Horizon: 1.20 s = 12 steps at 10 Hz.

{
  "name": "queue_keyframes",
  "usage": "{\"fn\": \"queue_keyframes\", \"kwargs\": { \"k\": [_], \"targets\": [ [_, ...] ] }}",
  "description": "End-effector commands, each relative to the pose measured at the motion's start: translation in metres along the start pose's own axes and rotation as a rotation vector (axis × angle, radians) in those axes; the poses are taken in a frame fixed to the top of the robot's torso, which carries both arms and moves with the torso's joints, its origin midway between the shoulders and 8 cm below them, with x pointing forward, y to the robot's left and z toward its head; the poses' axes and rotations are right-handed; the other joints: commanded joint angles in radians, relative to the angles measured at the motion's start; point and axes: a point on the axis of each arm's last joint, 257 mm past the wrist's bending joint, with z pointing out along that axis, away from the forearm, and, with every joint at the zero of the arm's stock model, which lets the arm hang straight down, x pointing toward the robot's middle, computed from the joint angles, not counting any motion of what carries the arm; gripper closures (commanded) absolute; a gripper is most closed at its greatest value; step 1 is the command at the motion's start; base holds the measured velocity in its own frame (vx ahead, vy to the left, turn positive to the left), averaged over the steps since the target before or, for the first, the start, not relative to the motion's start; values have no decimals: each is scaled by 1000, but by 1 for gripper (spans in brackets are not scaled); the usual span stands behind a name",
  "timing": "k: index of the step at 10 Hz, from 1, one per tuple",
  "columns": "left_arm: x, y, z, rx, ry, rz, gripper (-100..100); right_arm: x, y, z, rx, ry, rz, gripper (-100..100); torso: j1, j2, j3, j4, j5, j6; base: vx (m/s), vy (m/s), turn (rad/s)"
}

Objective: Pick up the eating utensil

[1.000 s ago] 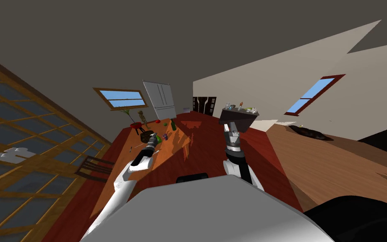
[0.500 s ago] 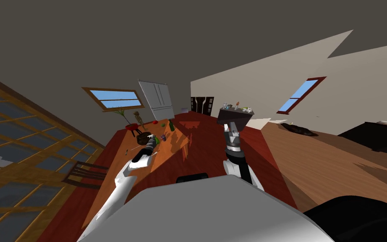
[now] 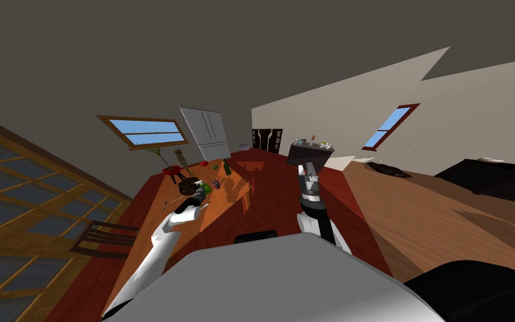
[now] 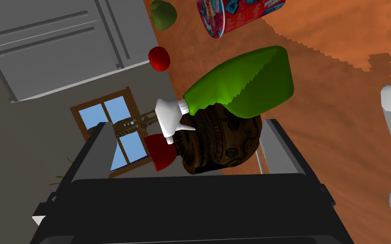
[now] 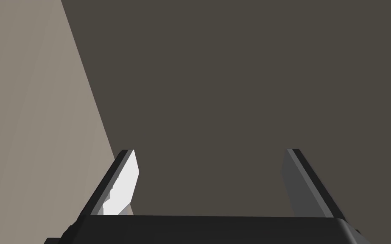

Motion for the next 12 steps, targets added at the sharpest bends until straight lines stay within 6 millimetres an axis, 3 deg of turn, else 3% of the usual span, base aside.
{"fn": "queue_keyframes", "kwargs": {
  "k": [1, 6, 12],
  "targets": [
    [-4, 10, 4, -31, -5, -2, -100, 0, 0, 0, 0, 0, 0, 0, 0, 0, 0, 0, 0, 0, 6, 14, 3],
    [-26, 63, 14, -229, -43, -30, -100, 0, 0, 0, 0, 0, 0, 0, 0, 0, 0, 0, 0, 0, 7, 35, -46],
    [-39, 131, 7, -466, -66, -70, -100, 0, 0, 0, 0, 0, 0, 0, 1, -1, -1, 0, 0, 0, 11, 50, -30]
  ]
}}
